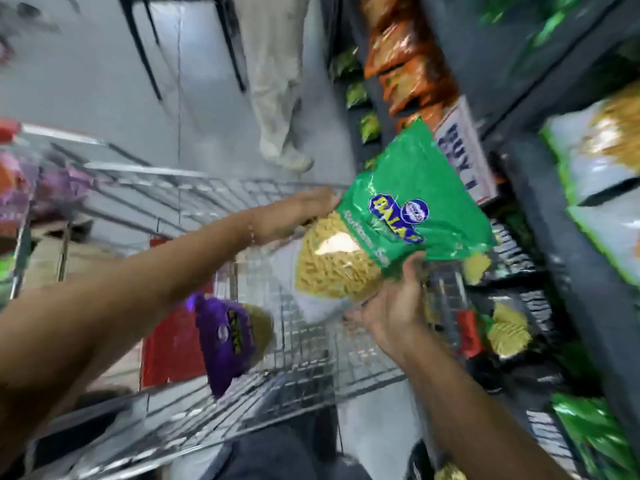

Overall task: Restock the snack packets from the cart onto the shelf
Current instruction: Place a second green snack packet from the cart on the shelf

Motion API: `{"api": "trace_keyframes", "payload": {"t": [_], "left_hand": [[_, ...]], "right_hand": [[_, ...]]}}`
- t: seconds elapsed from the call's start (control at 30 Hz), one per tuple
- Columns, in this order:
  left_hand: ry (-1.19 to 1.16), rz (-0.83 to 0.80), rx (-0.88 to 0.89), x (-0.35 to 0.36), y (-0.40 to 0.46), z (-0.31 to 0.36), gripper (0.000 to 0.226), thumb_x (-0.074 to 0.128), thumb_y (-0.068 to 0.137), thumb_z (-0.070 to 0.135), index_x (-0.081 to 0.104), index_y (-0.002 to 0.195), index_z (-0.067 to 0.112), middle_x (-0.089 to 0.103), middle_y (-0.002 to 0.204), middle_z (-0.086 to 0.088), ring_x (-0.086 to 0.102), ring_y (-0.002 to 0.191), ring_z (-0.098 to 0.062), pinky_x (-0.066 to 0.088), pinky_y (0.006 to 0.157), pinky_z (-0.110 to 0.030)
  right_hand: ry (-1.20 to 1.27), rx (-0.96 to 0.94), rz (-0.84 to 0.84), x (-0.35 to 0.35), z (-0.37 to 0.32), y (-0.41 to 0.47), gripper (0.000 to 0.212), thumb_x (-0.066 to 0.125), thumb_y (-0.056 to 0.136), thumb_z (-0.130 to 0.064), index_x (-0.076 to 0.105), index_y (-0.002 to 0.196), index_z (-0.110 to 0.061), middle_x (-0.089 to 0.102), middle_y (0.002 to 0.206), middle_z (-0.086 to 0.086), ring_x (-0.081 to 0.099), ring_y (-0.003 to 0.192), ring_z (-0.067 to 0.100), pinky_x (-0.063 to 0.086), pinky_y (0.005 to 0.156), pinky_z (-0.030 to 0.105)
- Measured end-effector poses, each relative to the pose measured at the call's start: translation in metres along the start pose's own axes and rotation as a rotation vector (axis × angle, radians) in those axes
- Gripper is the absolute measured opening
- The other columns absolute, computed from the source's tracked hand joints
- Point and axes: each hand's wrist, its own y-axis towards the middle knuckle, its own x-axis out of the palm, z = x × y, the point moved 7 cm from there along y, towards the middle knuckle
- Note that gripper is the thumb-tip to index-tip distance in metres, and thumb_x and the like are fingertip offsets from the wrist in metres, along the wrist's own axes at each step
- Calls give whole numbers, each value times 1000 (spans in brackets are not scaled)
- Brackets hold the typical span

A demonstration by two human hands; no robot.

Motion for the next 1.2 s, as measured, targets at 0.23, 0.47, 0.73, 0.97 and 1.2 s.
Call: {"api": "trace_keyframes", "payload": {"t": [0.23, 0.47, 0.73, 0.97, 1.2], "left_hand": [[-128, -274, 434, 76, -67, 209, 69, 82, 64, 13, 52, 126, 22, 74, 113, 8, 69, 99, -5, 54, 86, -26], [-292, -369, 829, 168, -140, 374, 80, 100, 27, 27, 71, 101, 25, 80, 91, -8, 76, 76, -18, 62, 68, -34], [-348, -729, 948, 320, -171, 498, 102, 100, 23, 29, 57, 113, 7, 80, 92, -9, 76, 77, -19, 60, 62, -25], [-240, -857, 865, 438, -151, 527, 89, 95, 46, 7, 53, 124, 3, 75, 111, -18, 74, 96, -32, 63, 69, -33], [-192, -967, 775, 490, -144, 524, 80, 93, 52, 7, 54, 123, 8, 77, 112, -13, 75, 99, -20, 61, 76, -28]], "right_hand": [[29, -453, -179, 0, -191, -215, 67, 33, 84, -66, 76, 99, -16, 80, 89, 4, 76, 71, 21, 61, 55, 38], [-315, -1264, 153, -70, -266, -432, 56, 83, 59, 7, 63, 109, -9, 79, 98, 4, 75, 83, 12, 58, 65, 20], [-280, -1600, 525, -181, -315, -560, 56, 84, 68, 2, 63, 116, -19, 78, 103, -2, 72, 94, 15, 59, 80, 27], [-67, -1511, 796, -282, -332, -570, 63, 88, 62, -2, 60, 112, -27, 72, 114, 14, 69, 107, 30, 55, 95, 51], [150, -1432, 1022, -337, -319, -564, 67, 96, 50, -11, 55, 103, -17, 74, 107, 12, 71, 100, 29, 57, 90, 52]]}}
